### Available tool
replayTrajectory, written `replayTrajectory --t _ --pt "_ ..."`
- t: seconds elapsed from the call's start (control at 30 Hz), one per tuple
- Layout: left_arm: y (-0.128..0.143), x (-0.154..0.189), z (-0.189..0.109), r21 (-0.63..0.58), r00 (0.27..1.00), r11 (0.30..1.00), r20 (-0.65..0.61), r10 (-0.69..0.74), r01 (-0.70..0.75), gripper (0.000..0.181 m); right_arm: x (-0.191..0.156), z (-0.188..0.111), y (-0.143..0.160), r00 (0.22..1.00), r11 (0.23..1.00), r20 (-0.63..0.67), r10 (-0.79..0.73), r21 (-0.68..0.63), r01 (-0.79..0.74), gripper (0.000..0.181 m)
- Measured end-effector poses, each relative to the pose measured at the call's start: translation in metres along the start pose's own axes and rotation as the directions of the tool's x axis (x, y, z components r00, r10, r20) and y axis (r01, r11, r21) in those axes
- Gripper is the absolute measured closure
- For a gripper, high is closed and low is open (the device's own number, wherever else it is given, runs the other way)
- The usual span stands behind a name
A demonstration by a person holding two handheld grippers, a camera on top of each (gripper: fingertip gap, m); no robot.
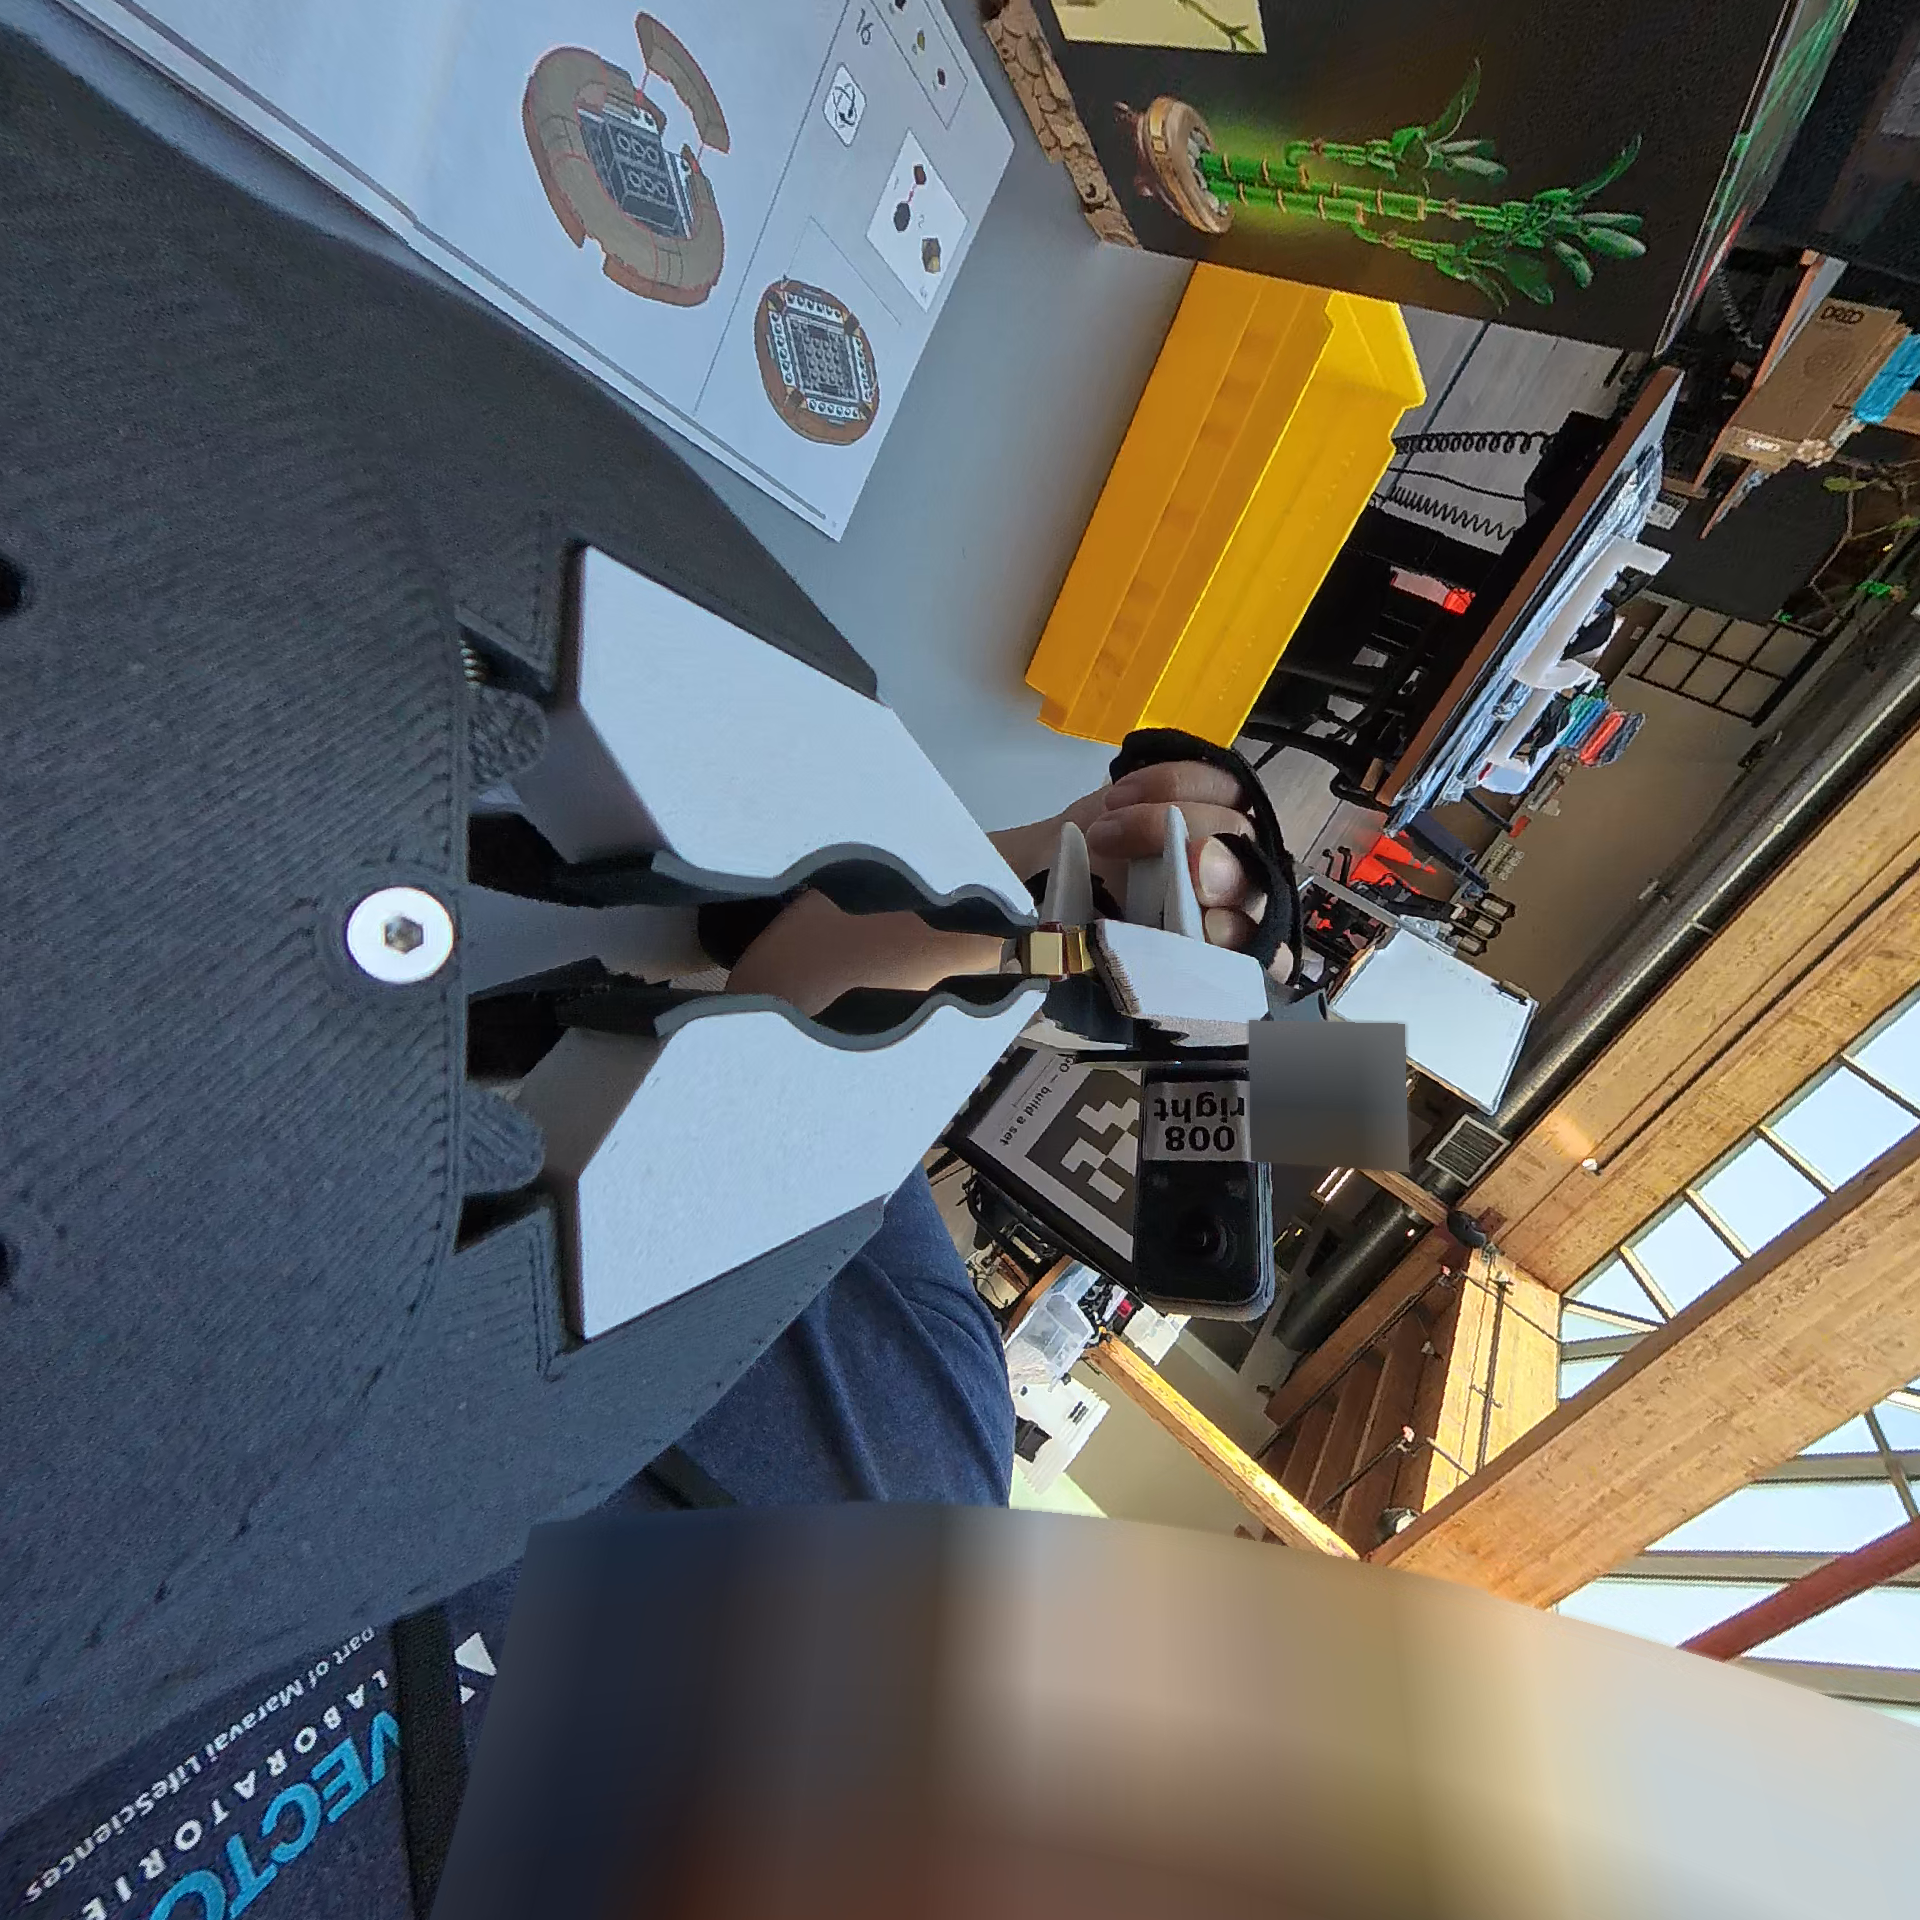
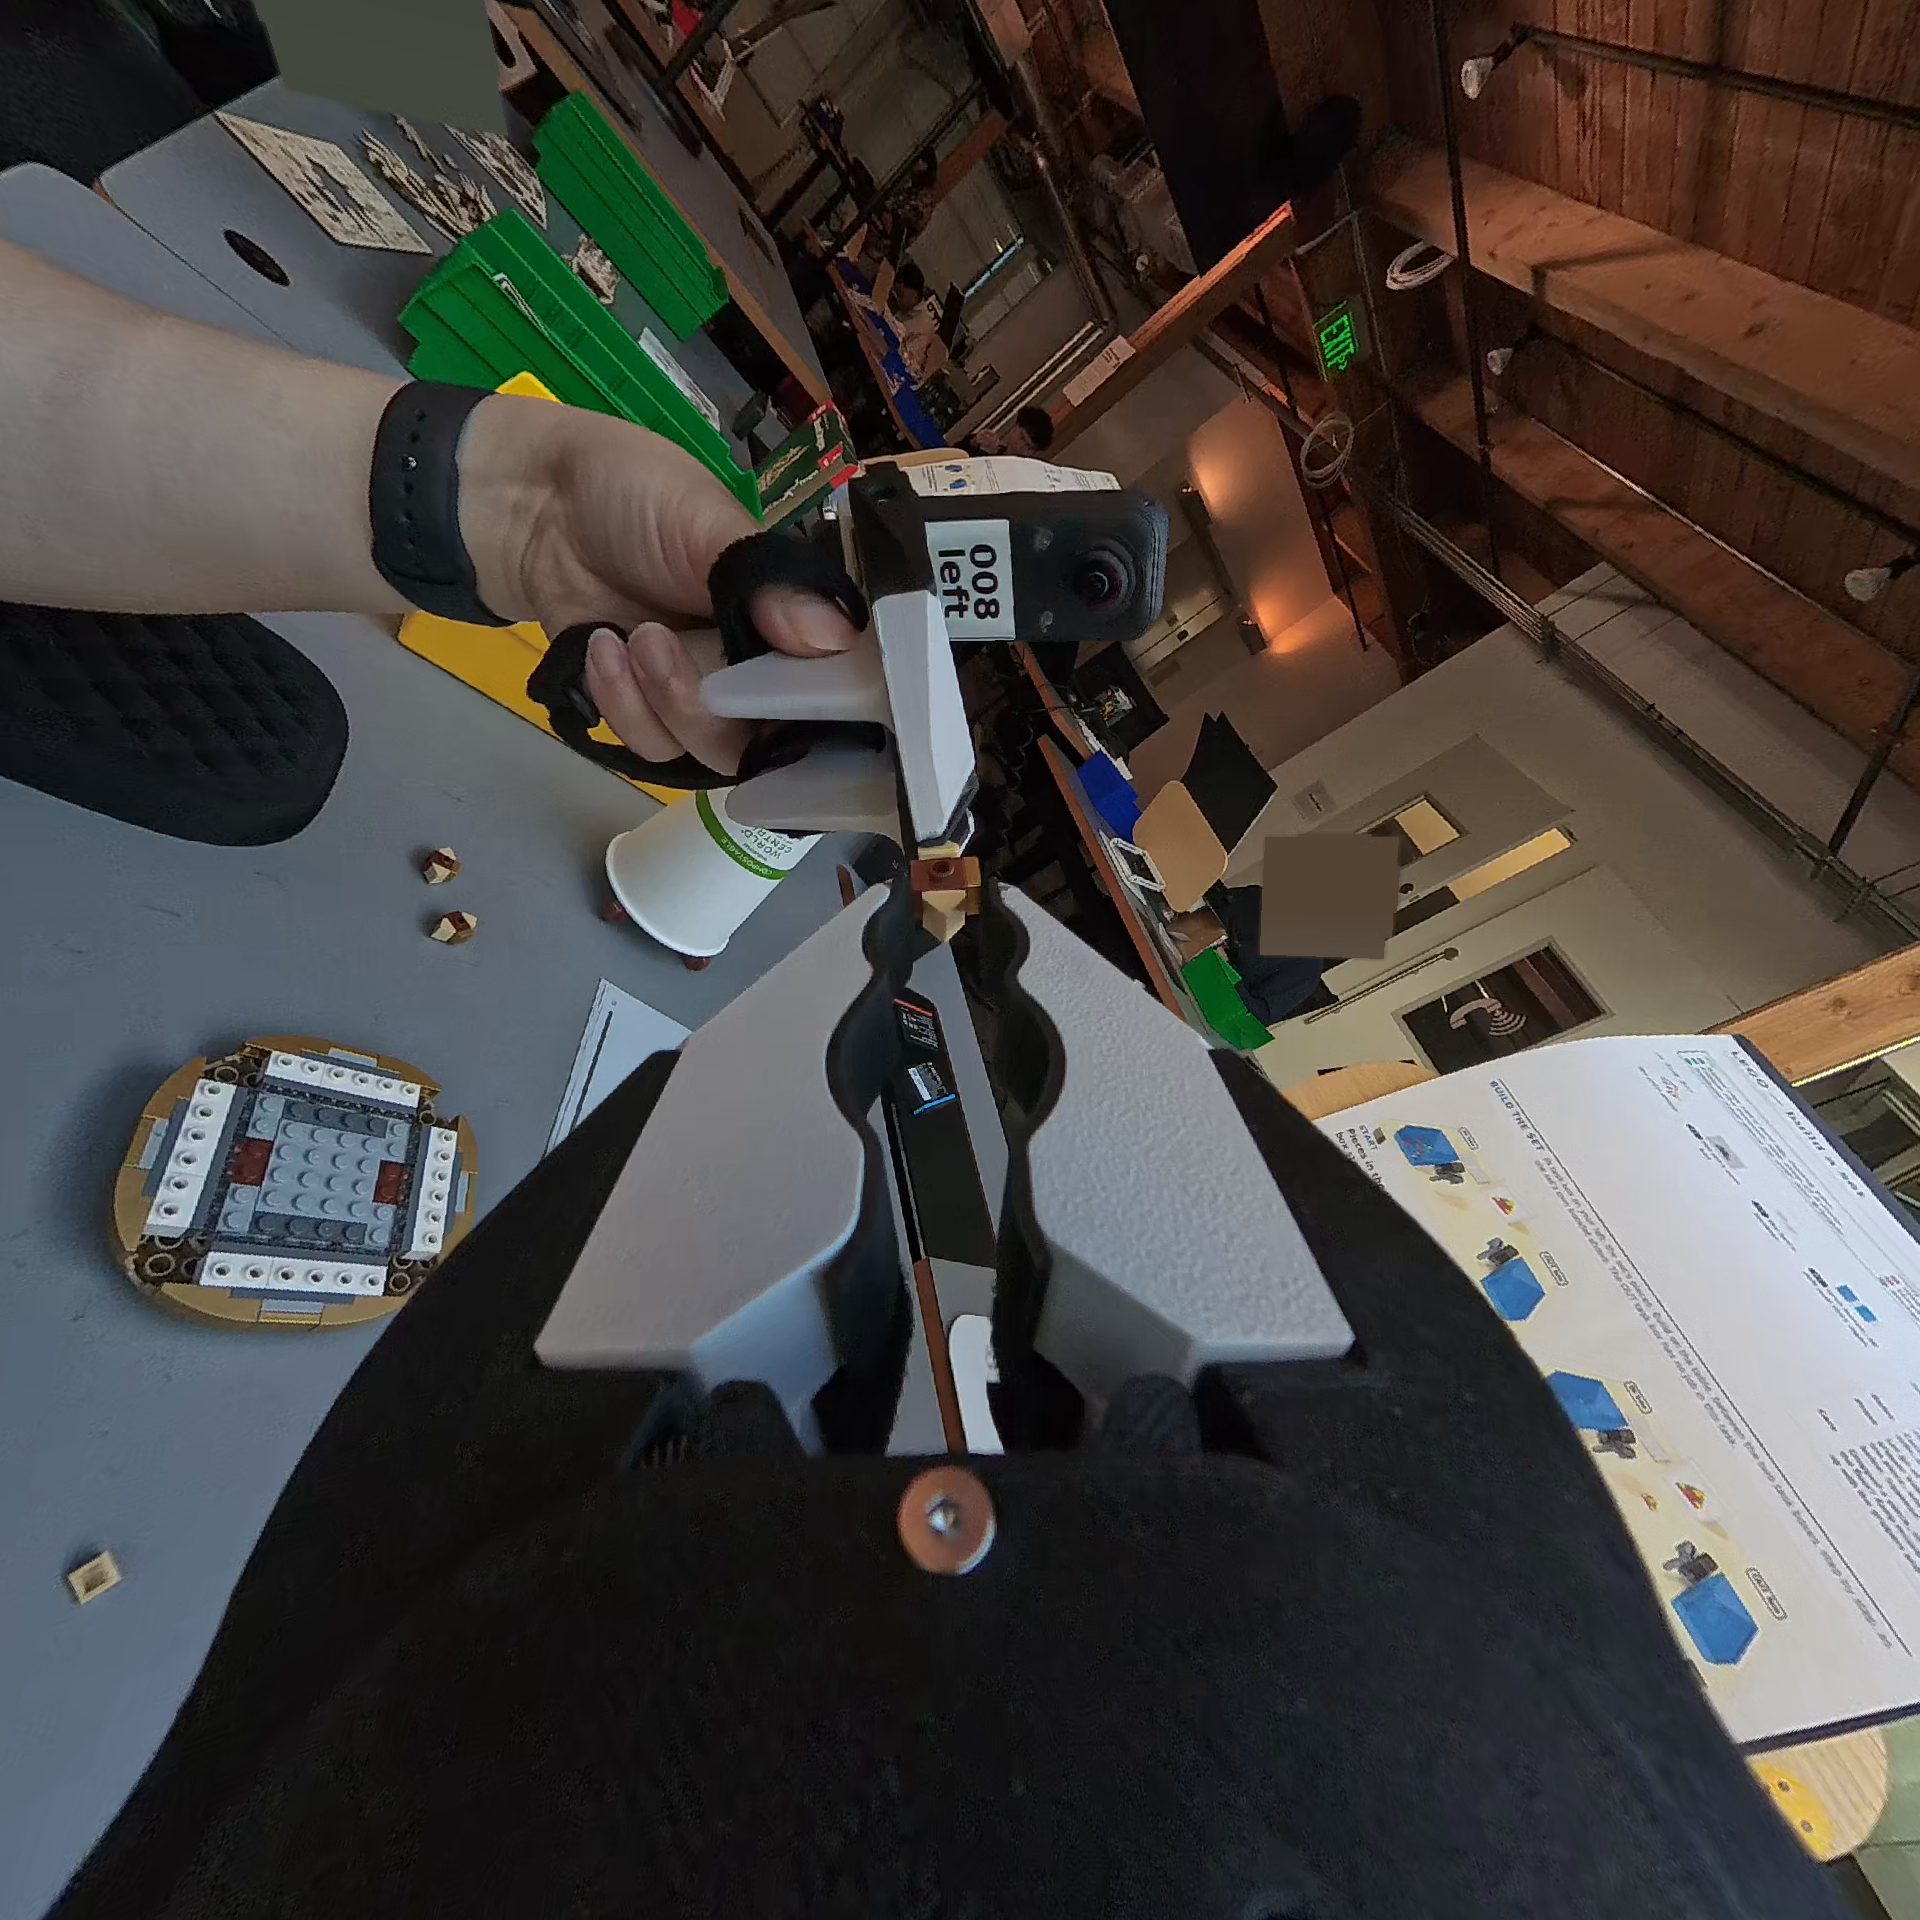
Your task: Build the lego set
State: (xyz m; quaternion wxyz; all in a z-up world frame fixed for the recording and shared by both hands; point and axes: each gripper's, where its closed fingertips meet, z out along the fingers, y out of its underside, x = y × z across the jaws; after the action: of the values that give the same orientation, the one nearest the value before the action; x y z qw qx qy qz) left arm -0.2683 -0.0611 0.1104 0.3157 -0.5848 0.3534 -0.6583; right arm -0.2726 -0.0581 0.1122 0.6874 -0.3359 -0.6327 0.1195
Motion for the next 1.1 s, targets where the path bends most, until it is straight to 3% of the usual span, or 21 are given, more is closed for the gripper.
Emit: replayTrajectory --t 0.97,1.1 --pt "0.018 -0.021 -0.007 -0.109 0.993 0.993 0.113 -0.038 0.051 0.176 -0.017 0.009 0.022 0.994 0.977 0.081 -0.067 -0.197 0.082 0.17" --pt "0.019 -0.031 -0.007 -0.116 0.984 0.993 0.178 -0.014 0.035 0.176 -0.017 0.012 0.032 0.993 0.959 0.077 -0.089 -0.262 0.106 0.17"
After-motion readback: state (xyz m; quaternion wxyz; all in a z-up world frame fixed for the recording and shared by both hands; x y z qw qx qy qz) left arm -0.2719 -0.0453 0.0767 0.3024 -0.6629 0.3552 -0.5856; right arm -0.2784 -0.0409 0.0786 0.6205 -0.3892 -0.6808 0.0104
